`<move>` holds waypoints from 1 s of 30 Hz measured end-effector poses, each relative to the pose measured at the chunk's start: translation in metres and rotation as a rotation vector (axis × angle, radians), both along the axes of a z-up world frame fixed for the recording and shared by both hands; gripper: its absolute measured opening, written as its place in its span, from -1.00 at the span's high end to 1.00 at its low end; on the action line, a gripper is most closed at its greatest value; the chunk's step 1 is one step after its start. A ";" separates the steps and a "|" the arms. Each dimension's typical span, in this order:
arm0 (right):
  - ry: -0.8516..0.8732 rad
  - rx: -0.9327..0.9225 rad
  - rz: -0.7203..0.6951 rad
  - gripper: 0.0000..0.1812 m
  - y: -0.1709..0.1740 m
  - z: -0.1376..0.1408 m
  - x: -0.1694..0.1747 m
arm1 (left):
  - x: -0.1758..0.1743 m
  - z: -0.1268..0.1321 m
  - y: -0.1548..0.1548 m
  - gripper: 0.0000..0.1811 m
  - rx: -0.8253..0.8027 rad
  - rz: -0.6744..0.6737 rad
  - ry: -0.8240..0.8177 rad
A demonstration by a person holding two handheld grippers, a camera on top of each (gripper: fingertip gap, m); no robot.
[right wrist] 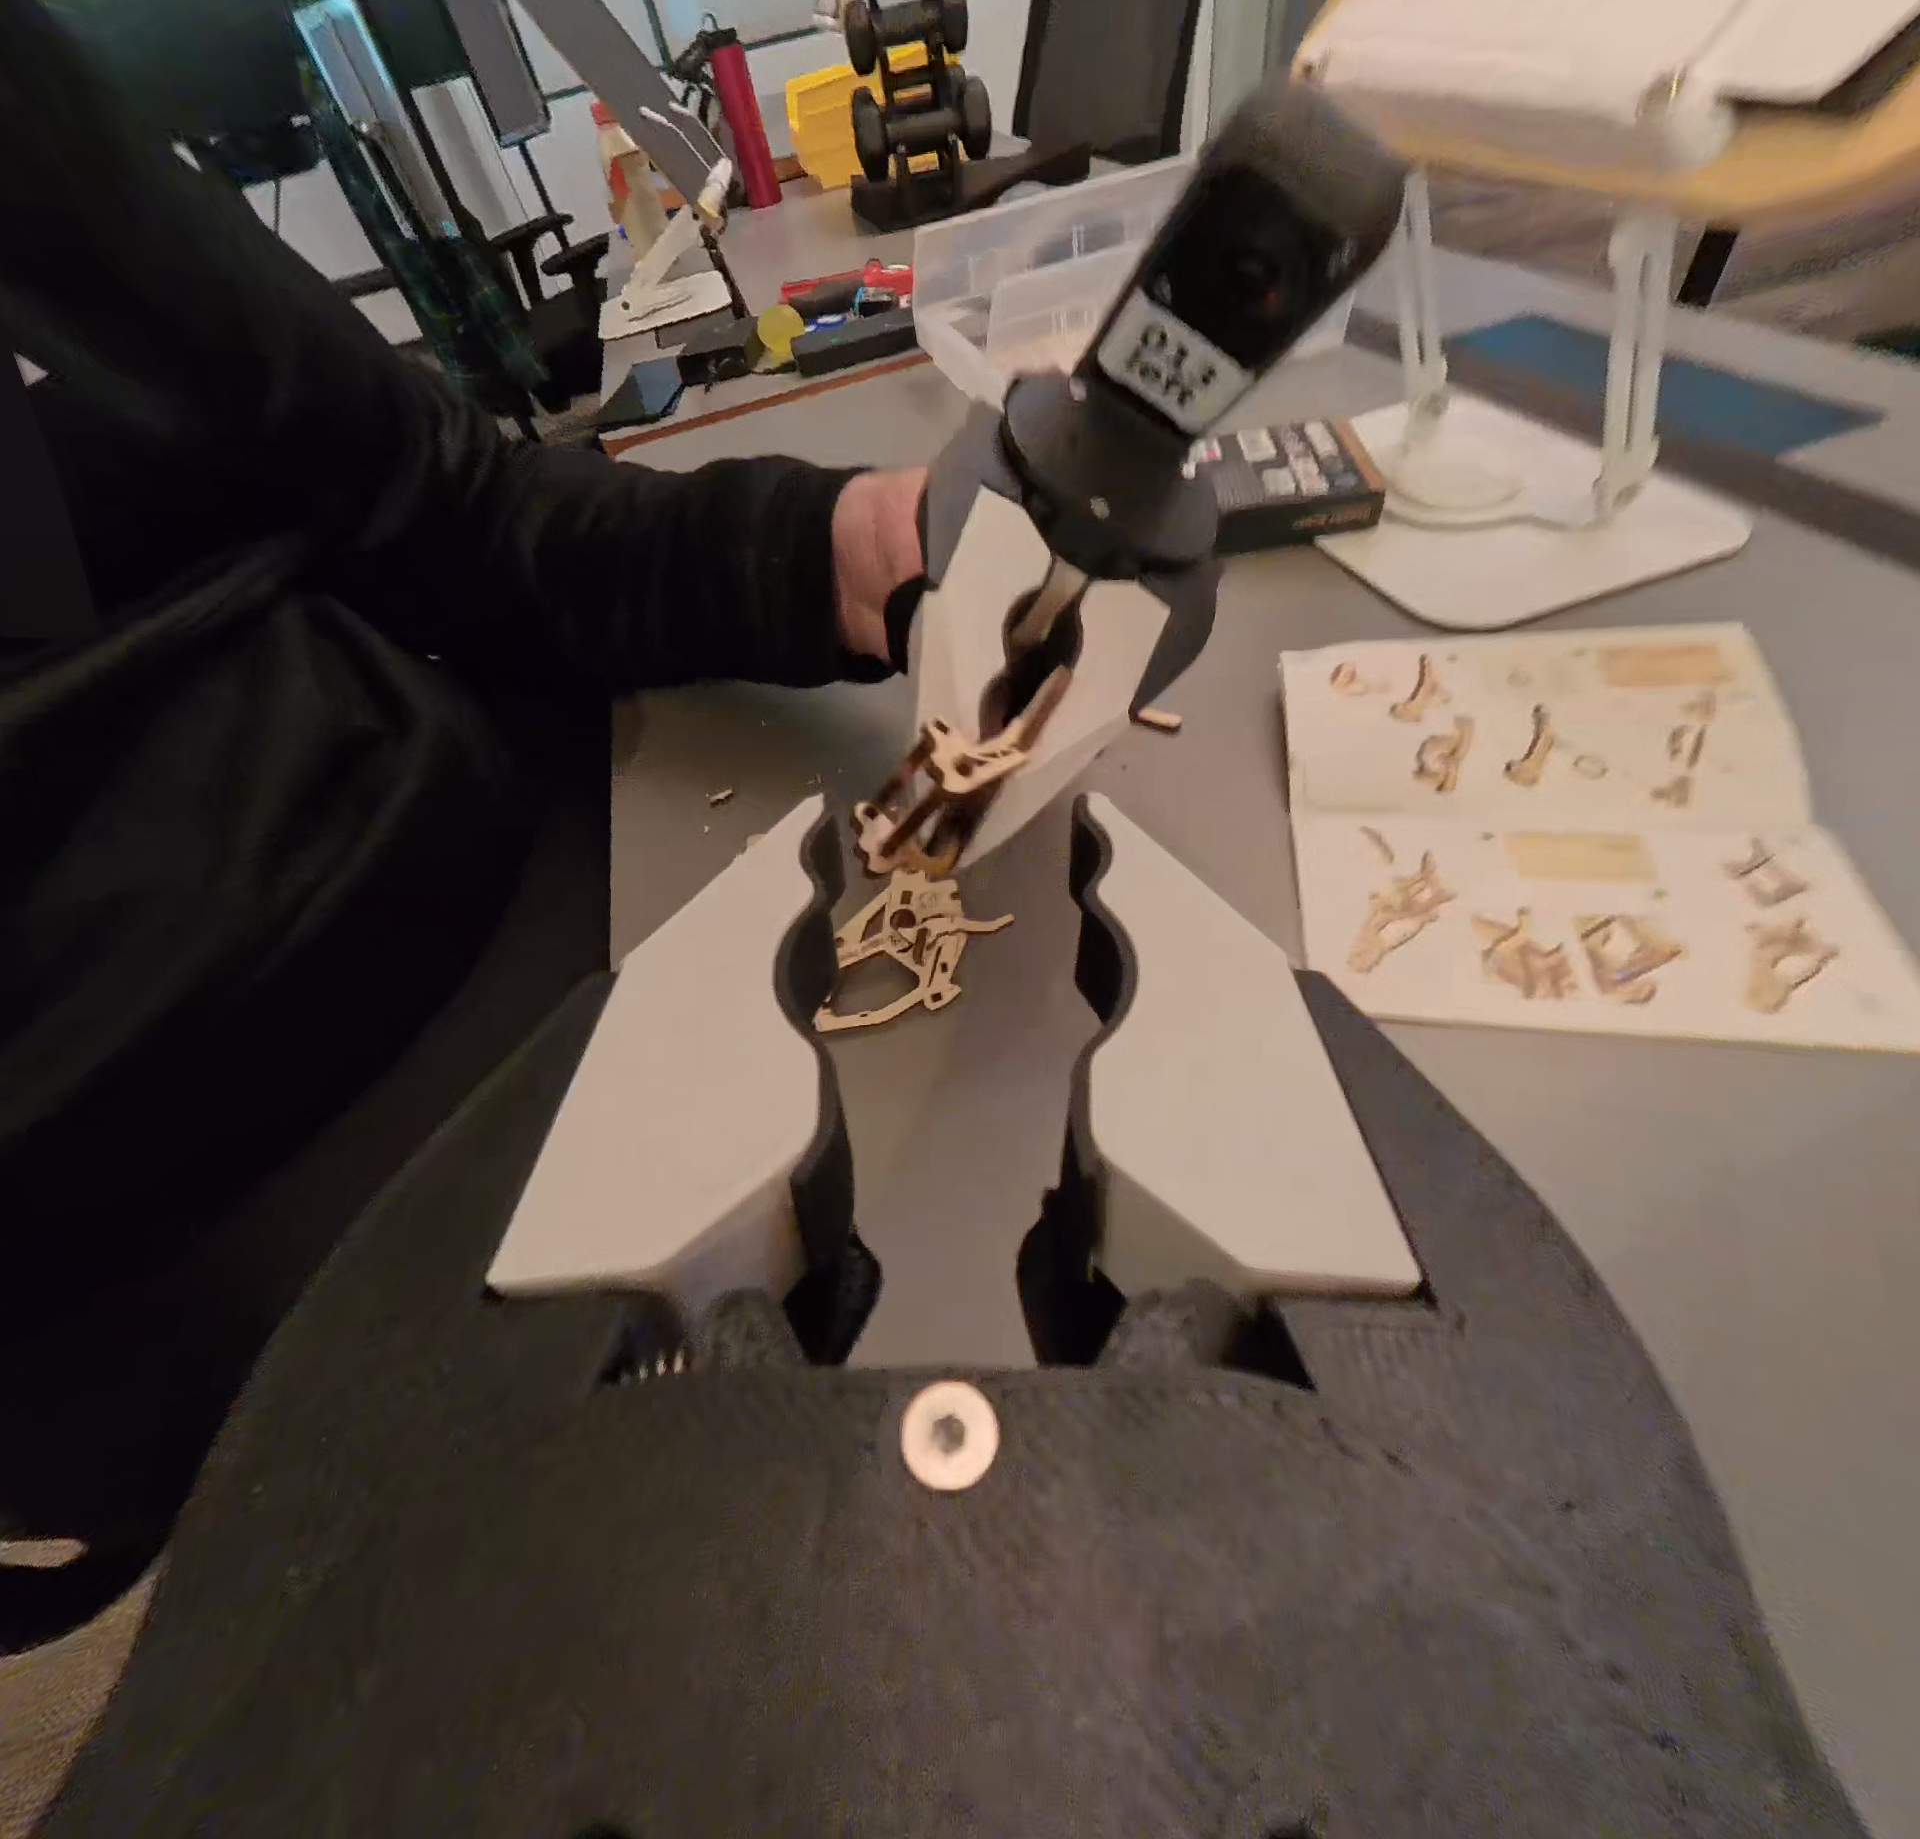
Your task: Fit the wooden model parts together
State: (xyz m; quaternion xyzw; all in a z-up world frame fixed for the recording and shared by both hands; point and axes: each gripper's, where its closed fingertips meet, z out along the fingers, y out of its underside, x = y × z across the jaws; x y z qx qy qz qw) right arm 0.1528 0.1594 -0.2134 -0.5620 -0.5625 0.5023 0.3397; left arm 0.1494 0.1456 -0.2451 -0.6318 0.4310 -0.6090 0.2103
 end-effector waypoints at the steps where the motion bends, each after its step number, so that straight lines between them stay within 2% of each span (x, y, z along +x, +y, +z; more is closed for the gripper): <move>1: -0.002 -0.042 0.012 0.58 -0.002 -0.005 -0.002 | -0.002 -0.003 0.000 0.98 0.024 -0.018 0.022; 7: 0.011 -0.127 0.055 0.69 -0.004 -0.018 -0.012 | -0.007 -0.005 -0.006 0.98 0.025 -0.199 0.041; 11: 0.032 -0.098 0.115 0.67 -0.008 -0.014 -0.012 | -0.008 -0.008 -0.005 0.98 0.048 -0.270 0.071; 14: 0.049 -0.096 0.151 0.74 -0.011 -0.010 -0.015 | -0.008 -0.010 -0.009 0.98 0.066 -0.325 0.093; 17: 0.032 -0.062 0.137 0.67 -0.009 -0.011 -0.017 | -0.006 -0.012 -0.011 0.98 0.082 -0.363 0.114; 20: 0.030 -0.105 0.171 0.48 -0.010 -0.011 -0.017 | -0.005 -0.011 -0.012 0.98 0.096 -0.393 0.115; 24: 0.038 -0.089 0.223 0.41 -0.015 -0.012 -0.019 | -0.005 -0.010 -0.024 0.98 0.117 -0.487 0.133; 30: 0.085 -0.100 0.311 0.57 -0.029 -0.008 -0.020 | 0.000 -0.009 -0.028 0.98 0.123 -0.538 0.128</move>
